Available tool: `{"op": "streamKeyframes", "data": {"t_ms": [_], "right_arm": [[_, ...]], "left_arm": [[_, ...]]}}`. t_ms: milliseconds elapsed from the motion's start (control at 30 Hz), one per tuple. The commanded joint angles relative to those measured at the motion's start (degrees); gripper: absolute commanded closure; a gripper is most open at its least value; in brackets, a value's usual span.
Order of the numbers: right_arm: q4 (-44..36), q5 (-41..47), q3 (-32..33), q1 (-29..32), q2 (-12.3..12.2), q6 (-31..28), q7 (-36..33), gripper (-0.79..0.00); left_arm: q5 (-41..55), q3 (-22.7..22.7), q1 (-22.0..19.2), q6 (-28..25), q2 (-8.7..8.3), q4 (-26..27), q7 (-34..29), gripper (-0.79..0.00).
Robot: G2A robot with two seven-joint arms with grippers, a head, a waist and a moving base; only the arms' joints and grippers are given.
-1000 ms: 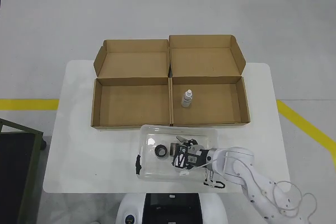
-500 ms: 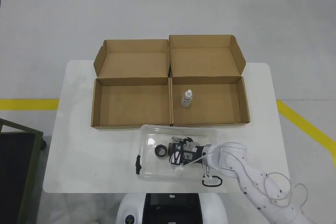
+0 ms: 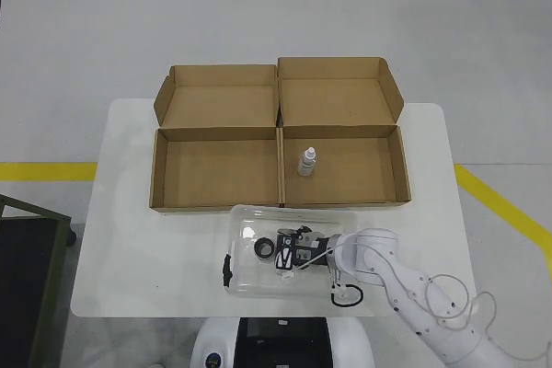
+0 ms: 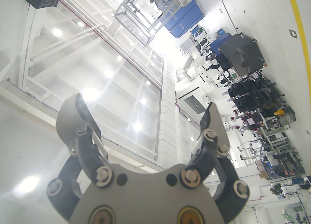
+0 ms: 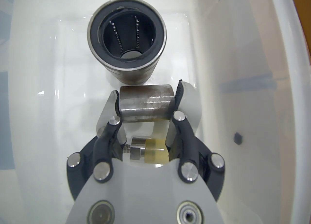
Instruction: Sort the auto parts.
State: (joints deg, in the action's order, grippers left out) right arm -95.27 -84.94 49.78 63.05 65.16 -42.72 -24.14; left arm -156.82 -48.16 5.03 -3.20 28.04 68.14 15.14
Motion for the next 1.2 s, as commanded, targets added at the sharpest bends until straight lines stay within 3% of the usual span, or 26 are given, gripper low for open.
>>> {"op": "streamKeyframes", "data": {"t_ms": [0, 33, 467, 833, 1167], "right_arm": [[-0.1, 0.1, 0.3, -0.1, 0.0, -0.1, 0.0, -0.034], [-0.3, 0.1, 0.5, 0.0, -0.1, -0.2, 0.0, 0.0], [-6.3, 2.7, 7.0, 5.8, -1.9, -1.0, -0.2, 0.0], [-6.6, 6.0, 8.0, 7.4, -2.0, 1.0, 2.2, 0.0], [-7.2, 20.8, 9.7, 9.0, -1.9, 2.6, 1.7, 0.0]], "left_arm": [[0.0, 0.0, 0.0, 0.0, 0.0, 0.0, 0.0, -0.785], [0.0, 0.0, 0.0, 0.0, 0.0, 0.0, 0.0, -0.785], [0.0, 0.0, 0.0, 0.0, 0.0, 0.0, 0.0, -0.785], [0.0, 0.0, 0.0, 0.0, 0.0, 0.0, 0.0, -0.785], [0.0, 0.0, 0.0, 0.0, 0.0, 0.0, 0.0, -0.785]]}}
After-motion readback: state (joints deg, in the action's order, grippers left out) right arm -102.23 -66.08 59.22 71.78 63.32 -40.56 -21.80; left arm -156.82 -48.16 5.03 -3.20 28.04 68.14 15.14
